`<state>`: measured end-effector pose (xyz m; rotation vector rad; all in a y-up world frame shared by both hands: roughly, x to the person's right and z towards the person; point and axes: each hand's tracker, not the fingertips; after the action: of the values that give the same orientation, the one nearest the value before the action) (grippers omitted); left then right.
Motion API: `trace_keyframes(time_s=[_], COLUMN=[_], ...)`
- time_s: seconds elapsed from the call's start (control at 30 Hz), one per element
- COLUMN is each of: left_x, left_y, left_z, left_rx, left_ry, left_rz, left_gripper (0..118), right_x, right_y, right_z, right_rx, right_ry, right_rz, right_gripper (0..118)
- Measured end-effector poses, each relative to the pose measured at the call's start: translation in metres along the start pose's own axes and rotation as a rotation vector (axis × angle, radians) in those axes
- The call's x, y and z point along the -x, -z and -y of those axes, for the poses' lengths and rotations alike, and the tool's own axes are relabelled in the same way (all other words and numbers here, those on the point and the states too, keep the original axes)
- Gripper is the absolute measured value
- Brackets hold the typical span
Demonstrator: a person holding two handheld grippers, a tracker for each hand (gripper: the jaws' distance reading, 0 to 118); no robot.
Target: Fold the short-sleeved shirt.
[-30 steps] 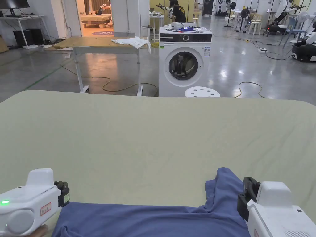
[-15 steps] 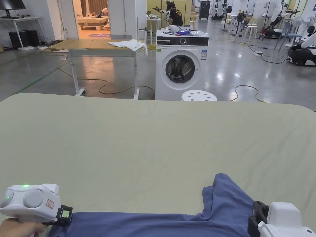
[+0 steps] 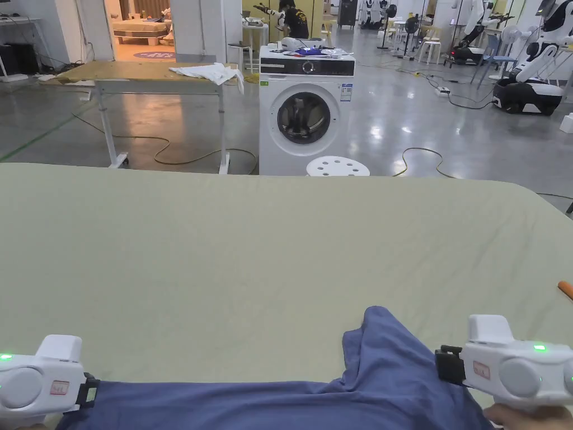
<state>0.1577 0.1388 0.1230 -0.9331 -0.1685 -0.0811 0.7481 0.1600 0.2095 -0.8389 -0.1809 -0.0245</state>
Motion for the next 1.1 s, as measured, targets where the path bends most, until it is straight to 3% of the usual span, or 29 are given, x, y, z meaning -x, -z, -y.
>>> trace_keyframes(time_s=[0.03, 0.1, 0.23, 0.33, 0.37, 0.47, 0.5, 0.63, 1.1], left_x=[-0.002, 0.000, -0.001, 0.001, 0.000, 0.001, 0.002, 0.002, 0.034], left_y=[-0.011, -0.024, -0.049, -0.060, -0.063, -0.066, -0.067, -0.071, -0.111], left_z=[0.002, 0.007, 0.015, 0.020, 0.022, 0.025, 0.027, 0.028, 0.050], left_rx=[-0.009, -0.045, -0.086, -0.114, -0.117, -0.129, -0.137, -0.164, -0.241], left_ry=[-0.010, -0.043, -0.045, -0.046, -0.043, -0.034, -0.038, -0.040, -0.072], left_rz=[0.007, 0.034, 0.041, 0.062, 0.061, 0.050, 0.053, 0.057, 0.131], left_gripper=[0, 0, 0, 0, 0, 0, 0, 0, 0], right_x=[-0.003, -0.008, -0.012, -0.011, -0.008, -0.008, -0.008, -0.013, -0.014], right_y=[0.010, 0.028, 0.059, 0.066, 0.062, 0.057, 0.055, 0.031, -0.117], right_z=[-0.004, -0.007, -0.003, 0.000, 0.001, -0.002, -0.001, 0.001, 0.028], right_rx=[0.042, 0.113, 0.212, 0.213, 0.205, 0.189, 0.191, 0.128, -0.056], right_ry=[-0.016, -0.021, 0.022, 0.017, 0.011, -0.020, -0.009, 0.050, -0.034], right_rz=[-0.018, -0.052, -0.079, -0.067, -0.066, -0.058, -0.090, -0.068, -0.102], right_gripper=[65, 70, 69, 58, 51, 3, 3, 0, 0])
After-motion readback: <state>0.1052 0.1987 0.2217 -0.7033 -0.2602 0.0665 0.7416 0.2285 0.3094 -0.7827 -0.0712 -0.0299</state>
